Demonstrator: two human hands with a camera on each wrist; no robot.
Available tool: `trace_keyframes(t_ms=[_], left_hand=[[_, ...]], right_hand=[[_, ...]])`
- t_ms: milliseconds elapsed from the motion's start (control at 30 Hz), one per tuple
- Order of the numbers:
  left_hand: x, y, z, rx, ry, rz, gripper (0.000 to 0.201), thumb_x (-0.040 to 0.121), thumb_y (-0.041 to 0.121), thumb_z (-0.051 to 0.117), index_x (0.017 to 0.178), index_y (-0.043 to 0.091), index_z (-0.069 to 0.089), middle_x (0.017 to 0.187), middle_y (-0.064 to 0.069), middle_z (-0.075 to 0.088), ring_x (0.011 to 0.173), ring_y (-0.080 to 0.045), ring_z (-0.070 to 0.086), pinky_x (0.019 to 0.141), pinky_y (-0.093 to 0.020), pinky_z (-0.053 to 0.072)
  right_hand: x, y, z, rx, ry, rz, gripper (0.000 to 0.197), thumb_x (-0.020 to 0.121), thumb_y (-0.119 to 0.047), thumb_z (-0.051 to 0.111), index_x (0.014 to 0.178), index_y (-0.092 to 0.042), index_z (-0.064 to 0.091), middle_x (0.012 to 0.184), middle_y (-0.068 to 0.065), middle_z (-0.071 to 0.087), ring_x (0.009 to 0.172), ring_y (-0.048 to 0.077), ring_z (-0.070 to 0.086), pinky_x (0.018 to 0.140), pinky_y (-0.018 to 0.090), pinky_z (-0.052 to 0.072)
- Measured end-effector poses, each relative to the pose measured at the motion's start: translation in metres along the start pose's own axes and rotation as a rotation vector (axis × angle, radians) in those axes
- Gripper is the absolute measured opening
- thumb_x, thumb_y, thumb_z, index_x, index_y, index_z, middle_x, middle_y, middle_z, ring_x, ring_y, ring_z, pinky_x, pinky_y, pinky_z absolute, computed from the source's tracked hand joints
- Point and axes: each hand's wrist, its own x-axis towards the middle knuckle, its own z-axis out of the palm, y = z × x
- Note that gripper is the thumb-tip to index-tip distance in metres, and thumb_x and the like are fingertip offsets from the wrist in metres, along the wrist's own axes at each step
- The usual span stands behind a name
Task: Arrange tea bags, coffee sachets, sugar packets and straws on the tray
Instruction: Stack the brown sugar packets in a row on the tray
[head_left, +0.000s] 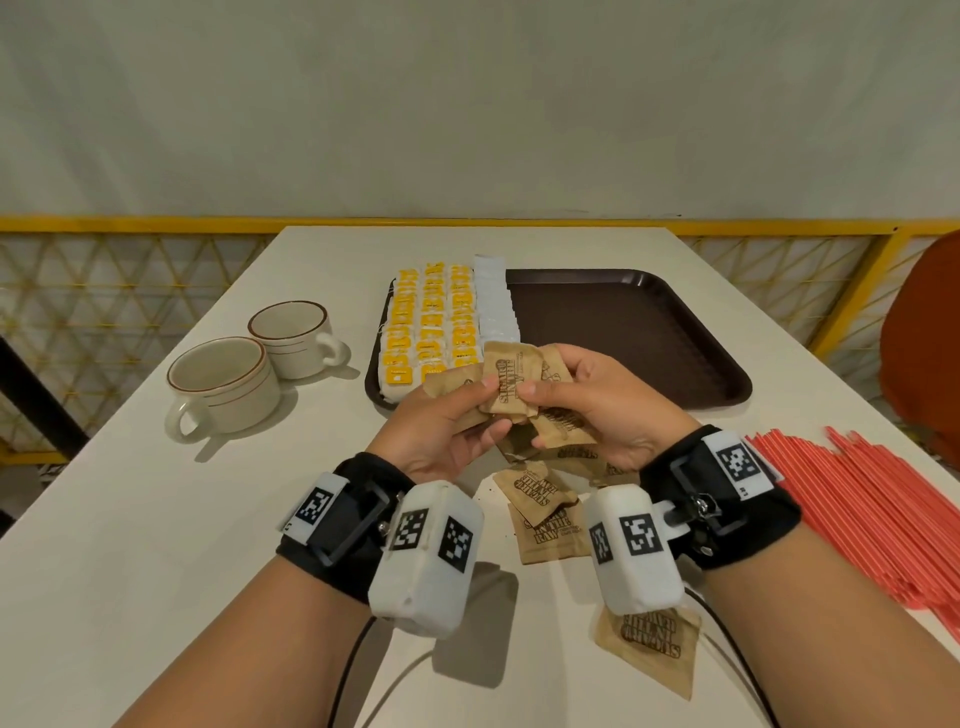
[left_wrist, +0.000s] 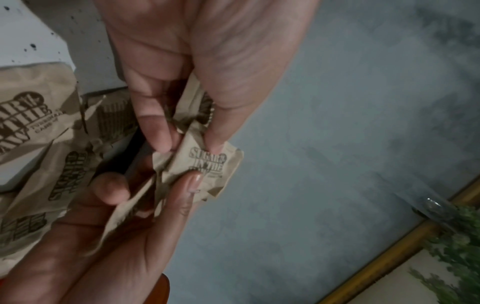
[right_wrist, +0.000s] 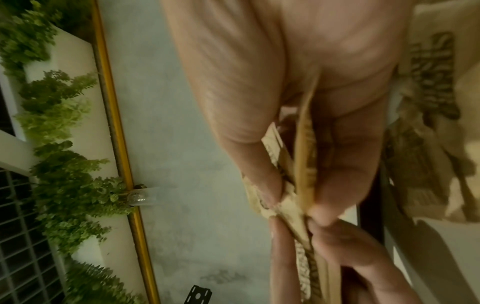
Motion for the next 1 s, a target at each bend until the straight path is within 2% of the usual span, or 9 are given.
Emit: trace_keyframes(t_ms=[133,300,433,567,633,733,767,867,1000], left_hand=[[0.001,-0.001,0.001,0.035,-0.030,-0.020,0.013,0.090,0.018,0.061,0.097,0.011,0.068,0.082,-0.008,0.068,0.065,-0.012,0.062,0.055,-0.020,0.055],[0.003,-0.002,-0.002,0.072,-0.031,0.103,0.017,0.090,0.002,0.057,0.105,0.003,0.064,0.083,-0.009,0.067,0.064,-0.011,0.059,0.055,-0.018,0.053],[0.006,0.008,-0.012,0.124,0.015,0.088,0.015,0.089,-0.002,0.057,0.099,0.006,0.064,0.078,-0.008,0.067,0.060,-0.010,0.056,0.049,-0.018,0.048],[0.002,0.011,-0.013,0.217,-0.090,-0.034,0.023,0.087,-0.001,0.057,0.108,0.005,0.064,0.080,-0.011,0.066,0.064,-0.014,0.055,0.049,-0.019,0.047],[0.002,0.009,-0.009,0.186,-0.111,-0.014,0.021,0.089,0.002,0.055,0.107,0.007,0.065,0.085,-0.014,0.067,0.071,-0.019,0.058,0.054,-0.021,0.049],[0.004,0.000,-0.001,0.051,-0.099,0.117,0.024,0.091,0.009,0.055,0.114,0.006,0.061,0.101,-0.016,0.066,0.090,-0.025,0.063,0.080,-0.036,0.050],[0.005,-0.004,0.003,0.003,-0.087,0.155,0.026,0.091,0.010,0.055,0.116,0.006,0.060,0.101,-0.015,0.066,0.090,-0.024,0.063,0.083,-0.037,0.049],[0.007,-0.011,0.010,-0.090,-0.047,0.206,0.029,0.092,0.008,0.053,0.121,0.007,0.056,0.098,-0.013,0.067,0.084,-0.021,0.065,0.074,-0.032,0.051],[0.010,-0.008,0.005,-0.246,-0.010,0.150,0.030,0.097,0.004,0.044,0.127,0.008,0.049,0.110,-0.016,0.065,0.096,-0.026,0.065,0.081,-0.036,0.054]], right_hand=[[0.001,-0.001,-0.001,-0.003,0.110,-0.007,0.017,0.085,-0.010,0.067,0.101,-0.010,0.059,0.095,0.016,0.066,0.067,0.021,0.065,0.041,0.023,0.050],[0.001,-0.001,-0.001,-0.029,0.102,-0.013,0.027,0.072,-0.017,0.073,0.094,-0.010,0.058,0.091,0.015,0.065,0.065,0.019,0.064,0.042,0.022,0.050],[0.000,-0.008,-0.010,0.013,0.186,-0.092,0.028,0.085,-0.004,0.065,0.112,-0.008,0.059,0.091,0.011,0.068,0.066,0.015,0.066,0.045,0.021,0.051],[-0.003,-0.009,-0.010,-0.117,0.096,-0.102,0.039,0.084,-0.002,0.065,0.122,-0.011,0.059,0.114,0.017,0.066,0.081,0.020,0.067,0.050,0.020,0.052],[-0.003,-0.007,-0.005,-0.160,0.078,-0.086,0.034,0.085,-0.002,0.065,0.118,-0.009,0.060,0.110,0.021,0.066,0.075,0.017,0.067,0.051,0.021,0.052],[0.000,-0.001,0.004,-0.079,0.116,-0.096,0.021,0.088,-0.002,0.062,0.109,-0.005,0.060,0.097,0.016,0.066,0.066,0.012,0.066,0.051,0.020,0.052],[0.001,0.001,0.009,-0.035,0.126,-0.098,0.020,0.090,-0.002,0.059,0.110,-0.004,0.059,0.096,0.015,0.064,0.064,0.012,0.065,0.052,0.020,0.053],[0.003,0.005,0.016,0.082,0.095,-0.072,0.024,0.095,0.001,0.049,0.116,-0.008,0.056,0.097,0.015,0.061,0.065,0.016,0.065,0.055,0.023,0.056],[-0.001,-0.003,0.012,0.198,-0.008,-0.007,0.046,0.093,0.013,0.040,0.132,-0.011,0.045,0.110,0.017,0.061,0.077,0.024,0.067,0.059,0.027,0.058]])
